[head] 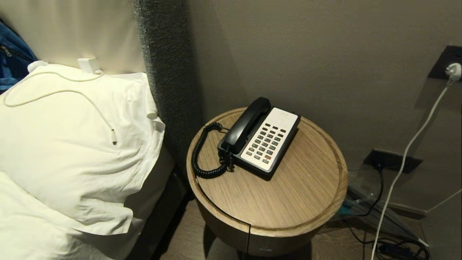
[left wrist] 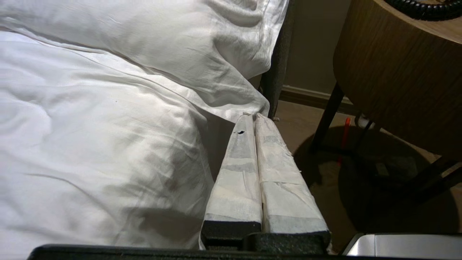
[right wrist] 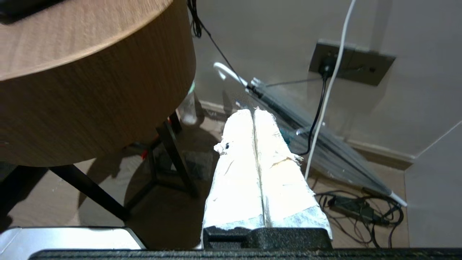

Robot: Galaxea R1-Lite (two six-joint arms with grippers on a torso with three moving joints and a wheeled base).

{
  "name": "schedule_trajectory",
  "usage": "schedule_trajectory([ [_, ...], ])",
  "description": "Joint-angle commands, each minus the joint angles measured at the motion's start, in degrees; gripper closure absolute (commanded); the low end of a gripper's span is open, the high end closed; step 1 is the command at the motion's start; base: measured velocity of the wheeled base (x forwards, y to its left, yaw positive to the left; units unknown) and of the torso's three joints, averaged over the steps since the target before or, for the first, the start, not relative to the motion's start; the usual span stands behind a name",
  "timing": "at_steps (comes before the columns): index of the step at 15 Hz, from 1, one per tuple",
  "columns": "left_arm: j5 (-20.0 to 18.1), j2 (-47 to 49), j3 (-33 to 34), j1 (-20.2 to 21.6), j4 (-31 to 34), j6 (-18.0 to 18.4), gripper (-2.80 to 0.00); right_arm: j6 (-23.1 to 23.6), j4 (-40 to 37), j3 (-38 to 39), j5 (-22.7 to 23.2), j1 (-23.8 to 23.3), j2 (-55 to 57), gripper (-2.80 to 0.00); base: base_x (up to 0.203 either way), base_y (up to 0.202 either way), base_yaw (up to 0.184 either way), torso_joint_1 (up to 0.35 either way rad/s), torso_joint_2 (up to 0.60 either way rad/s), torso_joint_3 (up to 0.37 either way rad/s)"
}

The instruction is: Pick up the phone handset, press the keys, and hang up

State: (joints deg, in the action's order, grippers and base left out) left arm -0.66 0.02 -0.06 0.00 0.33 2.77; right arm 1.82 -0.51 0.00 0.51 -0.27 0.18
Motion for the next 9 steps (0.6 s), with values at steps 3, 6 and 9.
schedule_trajectory([
  [3, 0.2, 0.1, 0.1, 0.0, -0.1, -1.2, 0.0, 0.0, 0.0, 0.0, 0.0, 0.0, 0.1, 0.0, 0.0, 0.0, 0.0, 0.002, 0.0, 0.203],
  [6, 0.2, 0.1, 0.1, 0.0, -0.1, -1.2, 0.0, 0.0, 0.0, 0.0, 0.0, 0.0, 0.1, 0.0, 0.0, 0.0, 0.0, -0.001, 0.0, 0.202],
  [9, 0.3, 0.1, 0.1, 0.0, -0.1, -1.2, 0.0, 0.0, 0.0, 0.0, 0.0, 0.0, 0.1, 0.0, 0.0, 0.0, 0.0, 0.005, 0.0, 0.201],
])
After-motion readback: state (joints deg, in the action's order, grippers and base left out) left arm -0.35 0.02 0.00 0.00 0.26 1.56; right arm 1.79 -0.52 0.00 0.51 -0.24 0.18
